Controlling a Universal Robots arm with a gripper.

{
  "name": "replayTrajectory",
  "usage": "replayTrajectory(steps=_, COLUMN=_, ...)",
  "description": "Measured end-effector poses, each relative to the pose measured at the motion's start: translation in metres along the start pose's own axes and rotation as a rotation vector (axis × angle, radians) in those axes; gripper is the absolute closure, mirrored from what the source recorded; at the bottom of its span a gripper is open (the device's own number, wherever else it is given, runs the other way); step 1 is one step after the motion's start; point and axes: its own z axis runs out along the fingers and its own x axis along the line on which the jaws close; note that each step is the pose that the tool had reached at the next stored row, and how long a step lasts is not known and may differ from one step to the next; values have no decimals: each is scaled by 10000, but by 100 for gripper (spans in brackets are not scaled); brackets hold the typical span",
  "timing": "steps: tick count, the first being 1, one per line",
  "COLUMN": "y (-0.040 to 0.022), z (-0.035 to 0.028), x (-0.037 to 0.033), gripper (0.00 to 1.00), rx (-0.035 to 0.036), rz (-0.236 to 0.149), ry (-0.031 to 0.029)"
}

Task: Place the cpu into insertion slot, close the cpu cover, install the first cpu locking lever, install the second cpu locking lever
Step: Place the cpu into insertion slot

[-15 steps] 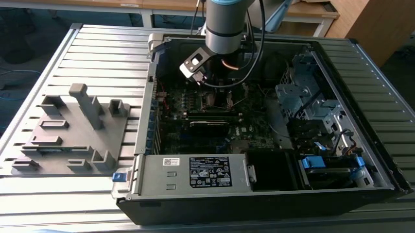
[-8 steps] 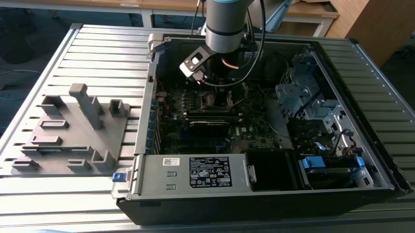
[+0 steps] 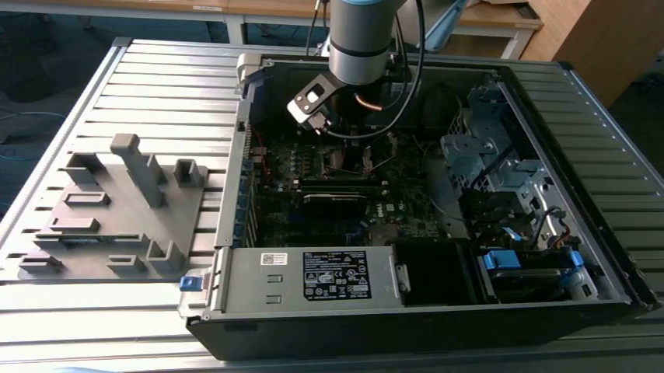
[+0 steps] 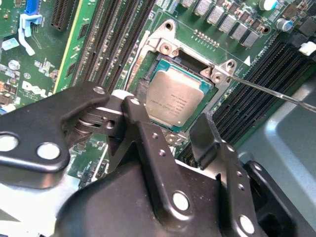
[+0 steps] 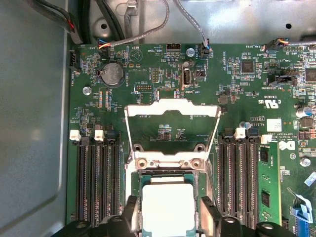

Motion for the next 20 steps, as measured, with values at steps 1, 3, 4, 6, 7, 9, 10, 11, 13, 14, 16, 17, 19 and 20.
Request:
replayTrajectory(steps=1, y=0, z=0, x=0, gripper=40, rx=0, rz=0, ry=0)
replayTrajectory(steps=3, y=0, z=-1, x=0, gripper=46, rx=0, rz=0, ry=0)
replayTrajectory(steps=4, y=0, z=-1, x=0, gripper=53, rx=0, rz=0, ry=1)
replayTrajectory(steps=6, y=0, z=-2, x=0, gripper=58, rx=0, rz=0, ry=0)
replayTrajectory(steps=7, y=0, z=-2, x=0, gripper=64, rx=0, rz=0, ry=0)
replayTrajectory(steps=9, y=0, z=-3, x=0, gripper=70, rx=0, rz=1, ry=0)
replayTrajectory(steps=10, y=0, z=-3, x=0, gripper=76, rx=0, rz=0, ry=0)
replayTrajectory(steps=11, y=0, z=-3, x=0, gripper=82, rx=0, rz=0, ry=0)
replayTrajectory(steps=13, y=0, z=-4, x=0, gripper=87, rx=0, rz=0, ry=0)
replayTrajectory(steps=14, y=0, z=-4, x=0, gripper=87, rx=0, rz=0, ry=0)
replayTrajectory(steps=16, y=0, z=-5, x=0, gripper=89, rx=0, rz=0, ry=0)
replayTrajectory(steps=17, y=0, z=-5, x=0, gripper=89, rx=0, rz=0, ry=0)
replayTrajectory(steps=19, y=0, z=-2, x=-1, gripper=89, rx=2, rz=-2, ry=27)
replayTrajectory(steps=20, y=-1, z=2, x=0, gripper=89, rx=3, rz=-31, ry=62)
